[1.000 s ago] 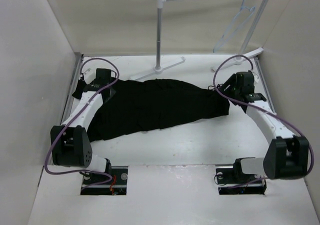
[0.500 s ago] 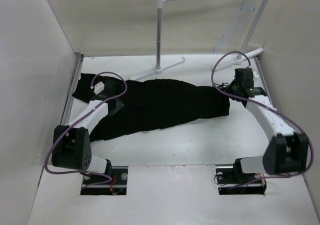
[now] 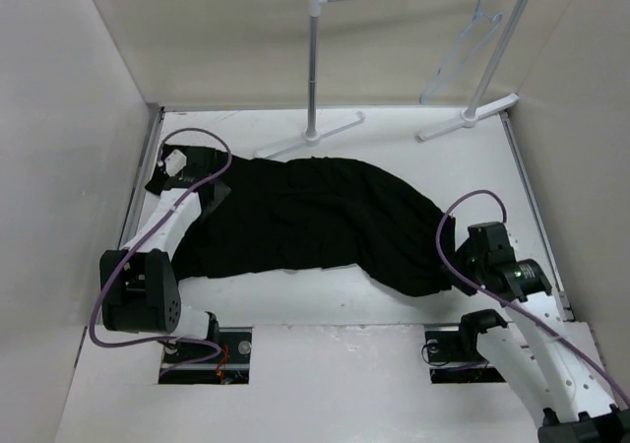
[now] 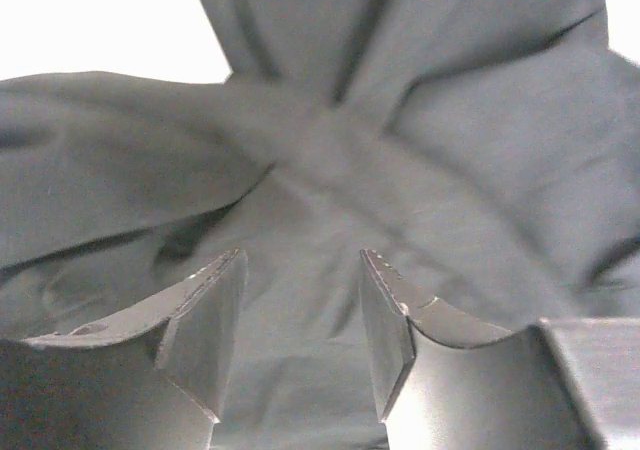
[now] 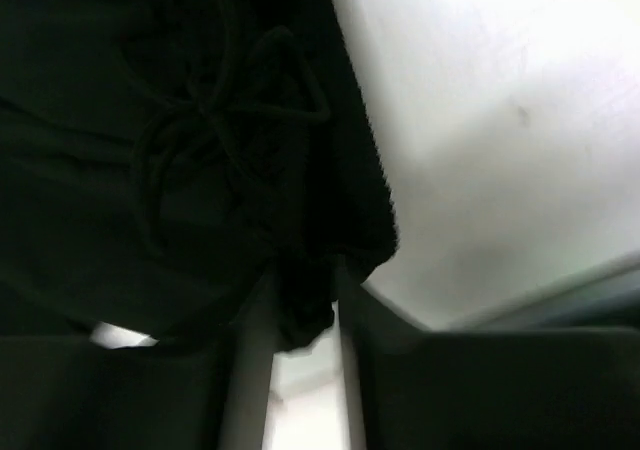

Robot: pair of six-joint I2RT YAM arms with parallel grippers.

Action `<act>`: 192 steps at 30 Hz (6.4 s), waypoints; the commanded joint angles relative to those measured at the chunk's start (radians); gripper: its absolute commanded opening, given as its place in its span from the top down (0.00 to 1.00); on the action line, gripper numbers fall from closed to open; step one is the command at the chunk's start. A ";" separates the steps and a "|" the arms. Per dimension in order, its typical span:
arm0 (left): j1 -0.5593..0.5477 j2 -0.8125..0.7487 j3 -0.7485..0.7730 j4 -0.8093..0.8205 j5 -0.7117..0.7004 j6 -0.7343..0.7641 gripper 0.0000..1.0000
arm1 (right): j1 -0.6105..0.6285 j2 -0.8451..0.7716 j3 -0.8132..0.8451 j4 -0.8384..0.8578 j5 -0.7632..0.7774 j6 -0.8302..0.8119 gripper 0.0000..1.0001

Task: Place the trousers on the hanger
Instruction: Flatten out the trousers at the center of the board.

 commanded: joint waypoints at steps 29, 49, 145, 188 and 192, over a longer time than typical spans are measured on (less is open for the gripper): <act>0.070 0.458 0.372 -0.005 0.022 0.059 0.46 | -0.304 0.842 0.229 0.825 -0.172 -0.162 0.93; 0.231 0.442 0.435 0.116 0.080 0.065 0.40 | -0.459 1.154 0.420 1.326 -0.182 0.104 0.88; 0.453 -0.544 -0.196 -0.231 -0.238 -0.108 0.48 | -0.124 0.132 -0.056 0.350 -0.001 -0.082 0.76; 0.451 -0.403 -0.266 -0.642 -0.130 -0.300 0.50 | -0.295 0.279 -0.066 0.553 0.080 0.095 0.86; 0.458 -0.348 -0.329 -0.513 -0.110 -0.324 0.53 | -0.303 0.281 -0.054 0.553 0.060 0.072 0.85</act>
